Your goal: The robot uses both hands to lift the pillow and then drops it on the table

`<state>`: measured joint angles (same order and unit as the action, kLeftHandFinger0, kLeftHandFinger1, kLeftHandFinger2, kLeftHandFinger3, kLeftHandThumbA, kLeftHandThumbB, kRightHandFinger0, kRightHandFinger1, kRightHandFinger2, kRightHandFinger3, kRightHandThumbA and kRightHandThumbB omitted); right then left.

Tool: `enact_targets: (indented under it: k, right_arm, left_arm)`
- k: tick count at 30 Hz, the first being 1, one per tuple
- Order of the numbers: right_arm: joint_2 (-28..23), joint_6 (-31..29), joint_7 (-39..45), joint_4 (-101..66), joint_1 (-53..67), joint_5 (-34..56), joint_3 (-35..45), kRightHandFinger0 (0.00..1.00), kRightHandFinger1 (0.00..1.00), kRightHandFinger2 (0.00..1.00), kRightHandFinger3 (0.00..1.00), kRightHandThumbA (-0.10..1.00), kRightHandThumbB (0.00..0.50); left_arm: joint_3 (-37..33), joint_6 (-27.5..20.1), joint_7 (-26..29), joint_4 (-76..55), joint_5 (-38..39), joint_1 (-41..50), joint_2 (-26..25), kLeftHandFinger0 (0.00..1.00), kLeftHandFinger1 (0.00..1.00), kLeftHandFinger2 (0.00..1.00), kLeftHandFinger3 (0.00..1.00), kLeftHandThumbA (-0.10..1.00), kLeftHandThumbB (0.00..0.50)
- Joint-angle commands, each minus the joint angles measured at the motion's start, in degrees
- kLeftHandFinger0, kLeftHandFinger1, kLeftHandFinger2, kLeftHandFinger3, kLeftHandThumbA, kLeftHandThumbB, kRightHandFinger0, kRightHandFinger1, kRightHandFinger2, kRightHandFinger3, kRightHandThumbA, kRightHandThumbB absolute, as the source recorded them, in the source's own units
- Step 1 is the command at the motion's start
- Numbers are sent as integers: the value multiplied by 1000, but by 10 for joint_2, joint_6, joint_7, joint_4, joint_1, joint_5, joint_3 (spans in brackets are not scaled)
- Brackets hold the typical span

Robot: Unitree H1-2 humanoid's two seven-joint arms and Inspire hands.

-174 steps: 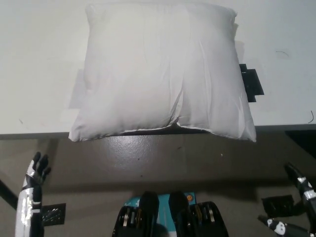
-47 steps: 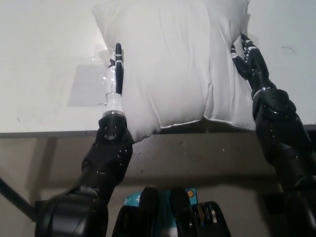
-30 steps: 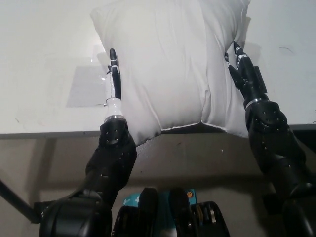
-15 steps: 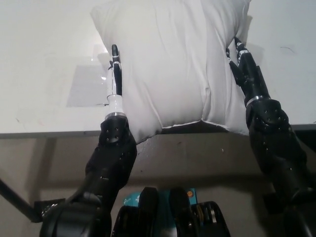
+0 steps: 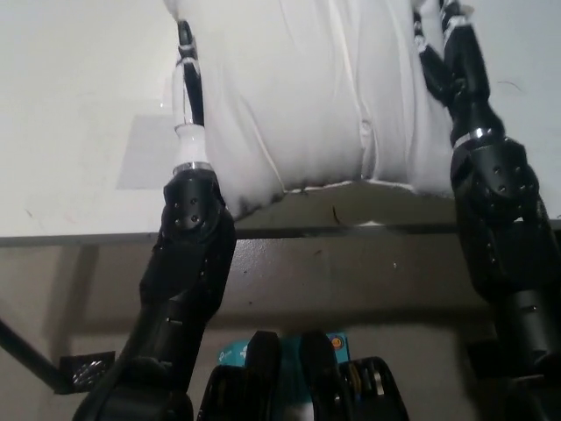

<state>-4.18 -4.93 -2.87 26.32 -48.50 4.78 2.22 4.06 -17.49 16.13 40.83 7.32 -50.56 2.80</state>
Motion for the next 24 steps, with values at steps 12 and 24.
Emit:
enact_targets:
  k: [12, 24]
  right_arm:
    - [39, 83, 25, -278, -37, 14, -44, 1000, 1000, 1000, 1000, 1000, 464]
    - [18, 62, 25, -186, -14, -35, -58, 1000, 1000, 1000, 1000, 1000, 361]
  left_arm:
    - [-98, 101, -52, -286, -50, -74, 52, 1000, 1000, 1000, 1000, 1000, 258]
    - [-78, 68, -13, -168, -79, -57, 39, 1000, 1000, 1000, 1000, 1000, 141]
